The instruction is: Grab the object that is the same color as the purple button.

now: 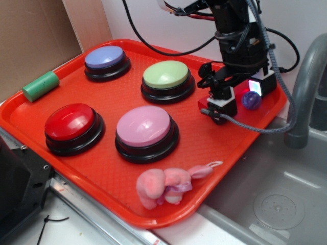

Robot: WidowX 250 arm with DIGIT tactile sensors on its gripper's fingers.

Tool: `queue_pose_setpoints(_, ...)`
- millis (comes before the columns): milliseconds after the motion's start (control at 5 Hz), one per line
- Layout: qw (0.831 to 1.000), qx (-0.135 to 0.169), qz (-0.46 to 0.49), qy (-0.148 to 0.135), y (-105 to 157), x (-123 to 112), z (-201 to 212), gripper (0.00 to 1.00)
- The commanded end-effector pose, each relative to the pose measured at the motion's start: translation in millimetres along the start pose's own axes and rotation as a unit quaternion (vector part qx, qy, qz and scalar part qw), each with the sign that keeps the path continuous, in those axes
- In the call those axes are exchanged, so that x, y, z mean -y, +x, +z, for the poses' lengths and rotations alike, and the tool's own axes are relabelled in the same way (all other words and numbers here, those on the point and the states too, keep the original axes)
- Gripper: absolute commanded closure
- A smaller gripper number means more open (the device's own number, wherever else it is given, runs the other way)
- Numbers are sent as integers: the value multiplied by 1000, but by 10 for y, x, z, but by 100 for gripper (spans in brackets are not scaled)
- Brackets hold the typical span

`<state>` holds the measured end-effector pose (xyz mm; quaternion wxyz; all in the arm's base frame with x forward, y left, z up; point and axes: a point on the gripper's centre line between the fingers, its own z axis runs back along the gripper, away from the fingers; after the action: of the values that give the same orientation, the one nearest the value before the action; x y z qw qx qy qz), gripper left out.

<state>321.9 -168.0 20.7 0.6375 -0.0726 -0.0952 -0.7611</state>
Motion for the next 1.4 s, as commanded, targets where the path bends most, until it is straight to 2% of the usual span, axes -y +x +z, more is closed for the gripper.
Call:
queue_pose_setpoints(0,1000,1,-10,15,175,89,85,100)
queue_pose_setpoints(200,1000,7,-4,16,188,108,114,100)
queue_pose_setpoints(400,999,-1,40,3,144,112,238,100)
queue_pose_setpoints(600,988,-37,152,18,90,195,563,100)
queue_pose_setpoints(800,960,-43,278,8,-22,339,978,100)
queue_pose_setpoints(1000,913,-105,395,5,-197,514,1317,100)
queue_pose_setpoints(1200,850,-141,507,-6,-489,816,1656,100)
